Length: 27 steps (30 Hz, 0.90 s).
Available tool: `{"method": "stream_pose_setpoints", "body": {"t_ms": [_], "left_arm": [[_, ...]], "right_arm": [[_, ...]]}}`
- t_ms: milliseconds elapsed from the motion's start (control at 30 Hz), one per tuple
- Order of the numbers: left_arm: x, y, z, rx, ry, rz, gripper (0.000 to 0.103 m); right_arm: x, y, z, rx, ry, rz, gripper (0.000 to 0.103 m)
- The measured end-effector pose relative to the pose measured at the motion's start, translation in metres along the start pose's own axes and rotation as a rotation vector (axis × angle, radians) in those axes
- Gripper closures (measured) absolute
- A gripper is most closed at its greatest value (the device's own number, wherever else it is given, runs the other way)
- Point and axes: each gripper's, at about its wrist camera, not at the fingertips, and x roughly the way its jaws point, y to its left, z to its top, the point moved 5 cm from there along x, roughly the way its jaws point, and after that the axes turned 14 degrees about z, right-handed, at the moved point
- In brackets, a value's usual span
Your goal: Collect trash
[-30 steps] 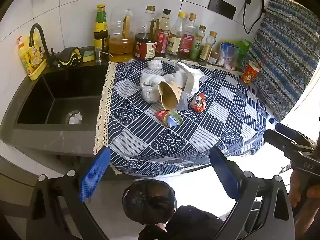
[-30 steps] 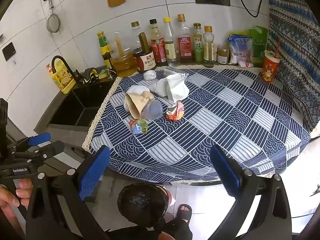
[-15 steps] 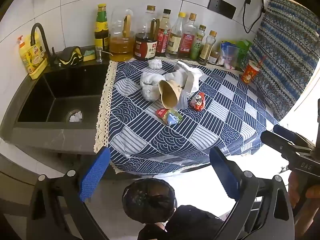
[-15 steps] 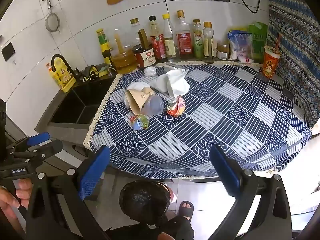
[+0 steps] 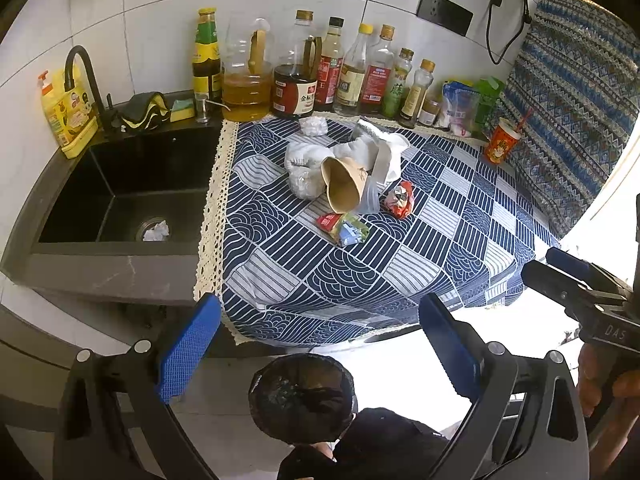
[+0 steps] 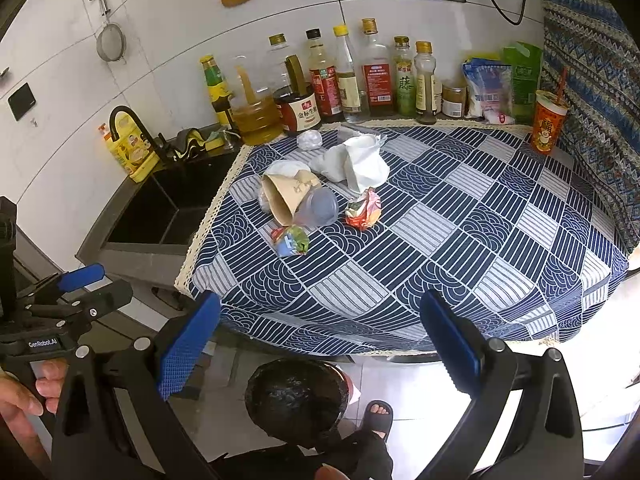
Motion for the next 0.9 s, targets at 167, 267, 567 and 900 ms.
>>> {"method": "stream_pose_setpoints", "body": {"t_ms": [167,267,567,900], "left_arm": [[-0.001,0.000,0.000,-0.004,0.000,-0.004,0.007],[-0.001,0.001,0.000,-0.004,0.001,-0.008,0.007],[-0.003,0.002,-0.002,0.007,-0.005,-0.021,0.007],[-0.004,0.010,-0.004,0.008,-0.002,-0.023,0.007]], "right_arm": [[0.001,0.002,-0.002,-0.001,0.003,-0.002,0.004],[0.001,0.003,-0.003,0.000,0.002,0.000,0.004],[0.002,0.011,-0.008,0.003,0.002,0.000,0.004],[0.003,0.016,-0.012,0.021,0.010,-0.004,0.004]]}}
